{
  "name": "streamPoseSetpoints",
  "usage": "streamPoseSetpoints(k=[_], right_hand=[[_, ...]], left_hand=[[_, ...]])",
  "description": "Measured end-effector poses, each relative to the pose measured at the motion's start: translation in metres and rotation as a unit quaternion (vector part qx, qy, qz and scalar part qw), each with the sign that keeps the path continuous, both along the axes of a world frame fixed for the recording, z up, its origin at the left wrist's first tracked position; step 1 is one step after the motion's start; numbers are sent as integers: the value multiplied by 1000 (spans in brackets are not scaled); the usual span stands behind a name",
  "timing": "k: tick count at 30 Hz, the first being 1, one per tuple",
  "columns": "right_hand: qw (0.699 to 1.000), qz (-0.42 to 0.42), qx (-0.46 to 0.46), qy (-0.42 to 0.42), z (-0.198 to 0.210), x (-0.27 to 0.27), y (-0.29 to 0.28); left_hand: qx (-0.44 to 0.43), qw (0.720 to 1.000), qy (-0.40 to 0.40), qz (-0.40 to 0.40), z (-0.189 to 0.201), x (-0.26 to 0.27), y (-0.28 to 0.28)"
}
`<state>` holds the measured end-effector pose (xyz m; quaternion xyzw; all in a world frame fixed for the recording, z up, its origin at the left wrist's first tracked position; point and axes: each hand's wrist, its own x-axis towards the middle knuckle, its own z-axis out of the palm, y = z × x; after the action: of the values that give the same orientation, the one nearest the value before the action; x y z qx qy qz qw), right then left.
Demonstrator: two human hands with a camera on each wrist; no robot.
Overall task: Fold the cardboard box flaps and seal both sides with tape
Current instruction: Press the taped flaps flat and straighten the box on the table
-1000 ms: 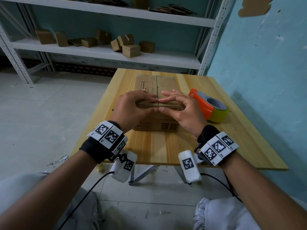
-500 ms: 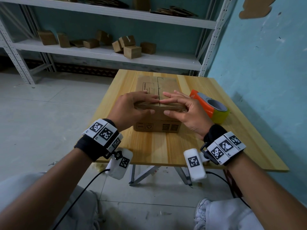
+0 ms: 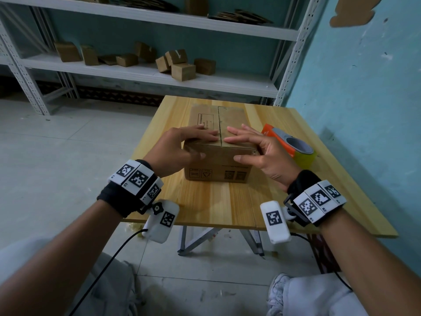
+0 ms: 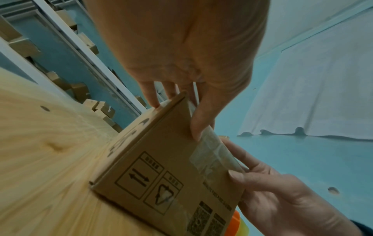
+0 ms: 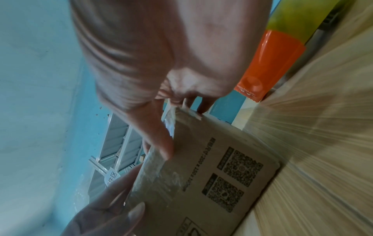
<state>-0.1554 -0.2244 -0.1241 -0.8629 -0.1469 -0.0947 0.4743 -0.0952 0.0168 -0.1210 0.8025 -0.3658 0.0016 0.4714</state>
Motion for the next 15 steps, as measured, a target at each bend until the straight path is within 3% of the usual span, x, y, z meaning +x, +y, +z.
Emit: streamPoseSetpoints(k=[15], right_hand=[[999,-44,17,-23,-5,-2,11]], left_hand=[[-9,1000,-18,22,-2,-2,-4]])
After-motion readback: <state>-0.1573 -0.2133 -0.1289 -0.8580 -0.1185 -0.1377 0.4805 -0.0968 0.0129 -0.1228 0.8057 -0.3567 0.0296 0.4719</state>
